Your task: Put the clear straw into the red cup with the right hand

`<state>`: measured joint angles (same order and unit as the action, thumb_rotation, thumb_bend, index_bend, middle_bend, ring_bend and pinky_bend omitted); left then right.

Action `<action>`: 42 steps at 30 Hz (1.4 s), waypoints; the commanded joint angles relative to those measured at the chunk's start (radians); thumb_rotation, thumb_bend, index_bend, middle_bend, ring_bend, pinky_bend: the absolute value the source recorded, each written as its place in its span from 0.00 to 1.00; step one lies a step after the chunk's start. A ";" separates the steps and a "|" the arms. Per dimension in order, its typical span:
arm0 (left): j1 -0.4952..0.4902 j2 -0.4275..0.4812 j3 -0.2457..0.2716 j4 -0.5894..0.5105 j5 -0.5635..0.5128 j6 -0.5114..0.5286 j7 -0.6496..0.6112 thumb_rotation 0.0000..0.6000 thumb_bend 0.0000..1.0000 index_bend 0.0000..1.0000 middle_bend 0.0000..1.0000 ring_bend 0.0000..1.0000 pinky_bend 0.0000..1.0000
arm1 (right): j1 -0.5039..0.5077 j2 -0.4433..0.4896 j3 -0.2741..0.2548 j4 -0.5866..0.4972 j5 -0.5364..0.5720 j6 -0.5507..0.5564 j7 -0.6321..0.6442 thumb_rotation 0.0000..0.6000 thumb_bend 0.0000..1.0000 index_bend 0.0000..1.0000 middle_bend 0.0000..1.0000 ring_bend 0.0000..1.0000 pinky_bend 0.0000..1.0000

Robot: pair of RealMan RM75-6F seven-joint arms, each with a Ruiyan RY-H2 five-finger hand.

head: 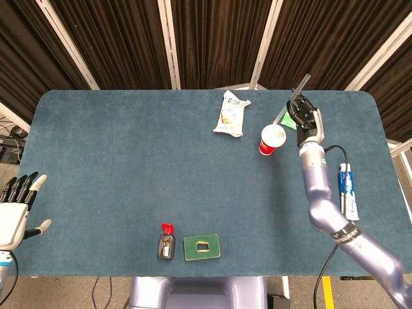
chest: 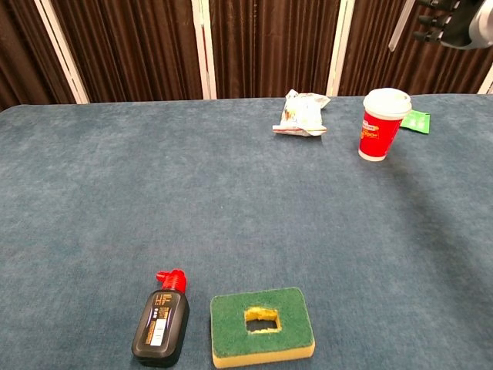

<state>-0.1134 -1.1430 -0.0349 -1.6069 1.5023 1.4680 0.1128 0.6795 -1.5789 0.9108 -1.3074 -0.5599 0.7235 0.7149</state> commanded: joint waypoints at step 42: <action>-0.006 -0.001 -0.001 0.001 -0.011 -0.014 0.003 1.00 0.18 0.00 0.00 0.00 0.00 | 0.063 -0.151 -0.055 0.404 -0.176 -0.141 0.262 1.00 0.41 0.57 0.16 0.00 0.00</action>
<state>-0.1192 -1.1439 -0.0362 -1.6062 1.4913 1.4541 0.1162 0.7411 -1.7297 0.8560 -0.9055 -0.7348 0.5842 0.9756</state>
